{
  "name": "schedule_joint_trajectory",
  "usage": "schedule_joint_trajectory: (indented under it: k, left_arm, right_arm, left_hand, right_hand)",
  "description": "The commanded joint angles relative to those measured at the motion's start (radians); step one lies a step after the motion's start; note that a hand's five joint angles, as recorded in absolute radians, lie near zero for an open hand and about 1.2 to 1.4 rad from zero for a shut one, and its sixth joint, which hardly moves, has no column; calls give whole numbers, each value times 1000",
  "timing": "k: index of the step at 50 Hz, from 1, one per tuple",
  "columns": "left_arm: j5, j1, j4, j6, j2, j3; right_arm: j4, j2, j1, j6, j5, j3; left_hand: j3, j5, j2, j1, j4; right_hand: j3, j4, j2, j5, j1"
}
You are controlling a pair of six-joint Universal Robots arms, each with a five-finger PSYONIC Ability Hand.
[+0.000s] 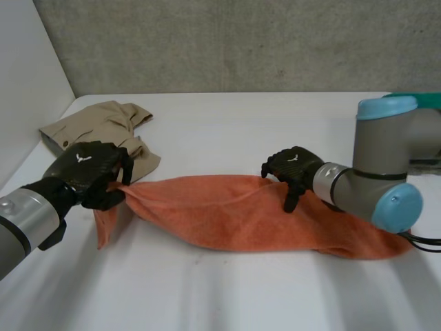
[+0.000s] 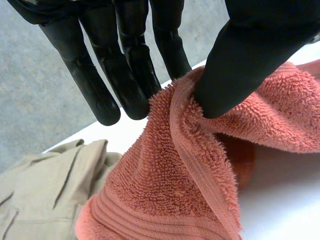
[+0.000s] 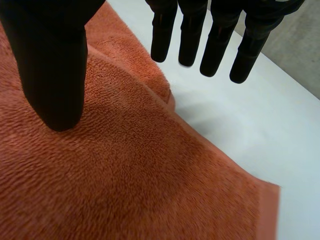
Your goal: Fold the laundry.
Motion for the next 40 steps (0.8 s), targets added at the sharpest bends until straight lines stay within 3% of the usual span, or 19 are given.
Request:
schedule_joint_trajectory:
  k: [1,4,7,12,13,17,25,31,36,40]
  left_arm:
    - [0,14,12,-19,28,8]
    - [1,12,23,-22,23,8]
    - [3,14,40,-19,9,9]
    - [6,17,103,-16,-50,64]
    - [1,18,141,-19,-81,119]
    - [-32,11,244,-21,-167,324]
    - [-198,-32,398,-120,-297,742]
    - [-210,-47,318,-150,-327,790]
    - [-181,-43,286,-108,-304,622]
    - [-132,-26,287,-50,-261,364]
  right_arm:
    - [-33,88,35,-4,26,-46]
    - [-46,105,43,-3,40,-63]
    - [-107,96,43,8,67,-84]
    - [-324,-17,29,111,210,-80]
    - [-433,-63,26,146,260,-76]
    - [-660,-171,17,169,328,-60]
    - [-915,-317,5,135,348,-27]
    - [-841,-337,-12,134,304,2]
    - [-695,-349,-55,132,262,100]
    - [-616,-369,-93,122,207,278]
  left_hand:
    - [203,258,206,320,192]
    - [203,258,206,320,192]
    - [203,258,206,320,192]
    - [203,258,206,320,192]
    - [203,258,206,320,192]
    - [203,258,206,320,192]
    - [203,258,206,320,192]
    - [203,258,206,320,192]
    - [203,258,206,320,192]
    - [203,258,206,320,192]
  right_hand:
    - [156,153,200,146,162]
    - [401,399,446,392,407]
    - [930,928,975,921,936]
    - [932,929,976,922,937]
    - [932,929,976,922,937]
    - [932,929,976,922,937]
    - [932,929,976,922,937]
    - [932,929,976,922,937]
    - [932,929,976,922,937]
    - [932,929,976,922,937]
